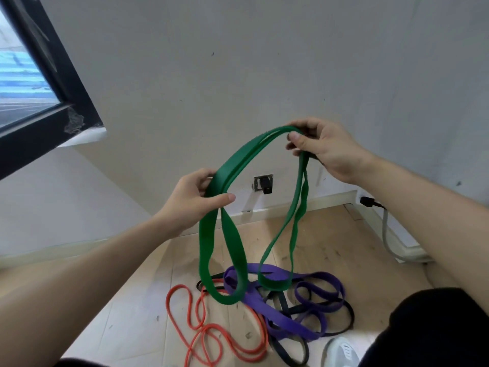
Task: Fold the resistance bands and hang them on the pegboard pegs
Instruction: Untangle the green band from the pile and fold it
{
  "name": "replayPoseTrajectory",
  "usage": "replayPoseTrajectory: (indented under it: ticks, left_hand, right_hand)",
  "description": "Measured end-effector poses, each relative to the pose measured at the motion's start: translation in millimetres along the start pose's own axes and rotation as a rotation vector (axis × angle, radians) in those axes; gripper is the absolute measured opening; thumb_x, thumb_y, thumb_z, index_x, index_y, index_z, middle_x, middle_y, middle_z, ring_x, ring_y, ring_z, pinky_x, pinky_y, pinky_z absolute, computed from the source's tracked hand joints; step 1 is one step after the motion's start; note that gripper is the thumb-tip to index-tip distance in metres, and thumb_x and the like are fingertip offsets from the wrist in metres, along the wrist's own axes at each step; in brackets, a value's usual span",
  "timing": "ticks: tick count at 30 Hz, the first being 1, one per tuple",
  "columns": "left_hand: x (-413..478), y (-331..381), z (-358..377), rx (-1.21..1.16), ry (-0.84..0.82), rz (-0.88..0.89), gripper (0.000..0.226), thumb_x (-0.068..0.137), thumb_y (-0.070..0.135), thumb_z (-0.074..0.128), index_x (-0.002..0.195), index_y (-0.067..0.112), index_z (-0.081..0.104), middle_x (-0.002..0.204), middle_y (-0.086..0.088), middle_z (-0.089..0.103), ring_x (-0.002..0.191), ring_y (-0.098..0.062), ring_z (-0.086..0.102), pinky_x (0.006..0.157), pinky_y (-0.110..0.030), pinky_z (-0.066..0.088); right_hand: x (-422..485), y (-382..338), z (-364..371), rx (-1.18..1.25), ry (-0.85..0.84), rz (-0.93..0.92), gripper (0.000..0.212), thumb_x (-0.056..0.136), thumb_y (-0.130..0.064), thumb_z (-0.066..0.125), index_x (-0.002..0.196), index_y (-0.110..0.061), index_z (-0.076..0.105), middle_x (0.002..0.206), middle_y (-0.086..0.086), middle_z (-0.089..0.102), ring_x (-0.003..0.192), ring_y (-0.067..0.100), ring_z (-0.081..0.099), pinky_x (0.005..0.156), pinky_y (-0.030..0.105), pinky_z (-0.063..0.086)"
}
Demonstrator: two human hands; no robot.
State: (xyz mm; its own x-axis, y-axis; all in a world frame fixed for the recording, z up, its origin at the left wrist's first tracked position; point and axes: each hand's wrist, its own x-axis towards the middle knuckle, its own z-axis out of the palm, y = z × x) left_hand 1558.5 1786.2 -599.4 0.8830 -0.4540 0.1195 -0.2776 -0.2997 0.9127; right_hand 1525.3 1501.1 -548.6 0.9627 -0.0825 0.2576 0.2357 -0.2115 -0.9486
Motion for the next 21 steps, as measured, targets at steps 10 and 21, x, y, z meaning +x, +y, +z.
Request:
replayPoseTrajectory:
  ticks: [10, 21]
  left_hand:
    - [1, 6, -3, -0.055, 0.134, 0.08, 0.036, 0.083, 0.017, 0.081, 0.118, 0.018, 0.07, 0.096, 0.008, 0.077, 0.089, -0.009, 0.073, 0.081, -0.025, 0.057]
    - [1, 26, 17, -0.036, 0.011, 0.177, 0.03, 0.087, 0.01, 0.078, 0.116, 0.015, 0.072, 0.101, -0.003, 0.078, 0.095, -0.019, 0.075, 0.086, -0.034, 0.061]
  right_hand:
    - [-14, 34, -4, -0.484, -0.416, 0.236, 0.027, 0.091, -0.01, 0.071, 0.117, -0.015, 0.066, 0.106, 0.012, 0.07, 0.106, 0.028, 0.066, 0.101, 0.043, 0.053]
    - [-18, 12, 62, -0.213, -0.505, 0.048, 0.046, 0.086, -0.014, 0.079, 0.128, -0.012, 0.059, 0.118, 0.014, 0.069, 0.112, 0.027, 0.066, 0.101, 0.043, 0.053]
